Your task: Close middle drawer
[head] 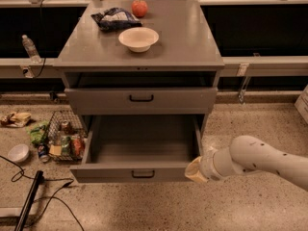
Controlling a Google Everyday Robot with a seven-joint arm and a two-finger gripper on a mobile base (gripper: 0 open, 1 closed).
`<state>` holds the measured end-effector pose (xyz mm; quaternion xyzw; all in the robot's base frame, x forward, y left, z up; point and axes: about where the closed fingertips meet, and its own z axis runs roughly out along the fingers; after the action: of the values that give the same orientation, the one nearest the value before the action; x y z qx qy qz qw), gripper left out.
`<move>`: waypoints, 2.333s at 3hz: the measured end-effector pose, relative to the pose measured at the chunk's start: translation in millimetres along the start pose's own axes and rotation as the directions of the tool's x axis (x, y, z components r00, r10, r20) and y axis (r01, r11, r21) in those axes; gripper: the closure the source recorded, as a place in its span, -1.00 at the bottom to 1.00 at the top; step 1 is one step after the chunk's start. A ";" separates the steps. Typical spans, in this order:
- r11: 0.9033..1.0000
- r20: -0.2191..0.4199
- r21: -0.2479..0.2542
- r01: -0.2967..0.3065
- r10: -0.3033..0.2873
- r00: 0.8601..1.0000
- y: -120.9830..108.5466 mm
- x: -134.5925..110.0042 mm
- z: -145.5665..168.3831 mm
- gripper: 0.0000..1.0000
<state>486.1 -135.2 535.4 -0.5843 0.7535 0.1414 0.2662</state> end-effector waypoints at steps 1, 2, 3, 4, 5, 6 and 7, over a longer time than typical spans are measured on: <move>1.000 0.033 -0.020 0.005 -0.004 0.999 -7.5 0.6 32.2 1.00; 1.000 0.061 -0.022 -0.016 0.017 0.998 -13.8 8.0 66.4 1.00; 0.999 0.064 -0.022 -0.037 0.039 0.997 -20.6 20.0 109.2 1.00; 0.999 0.050 -0.025 -0.031 0.032 0.998 -23.9 29.9 147.0 1.00; 0.999 0.029 0.018 0.031 -0.031 0.999 -23.3 34.8 175.3 1.00; 0.986 -0.003 0.115 0.119 -0.119 0.993 -37.0 35.6 190.3 1.00; 0.956 -0.031 0.225 0.186 -0.184 0.983 -63.7 34.3 194.5 1.00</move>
Offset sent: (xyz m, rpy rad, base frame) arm 0.0501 0.0355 -0.1107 0.1184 0.0072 -0.0455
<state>586.8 -78.5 363.1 -0.6185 0.7081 0.0261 0.3396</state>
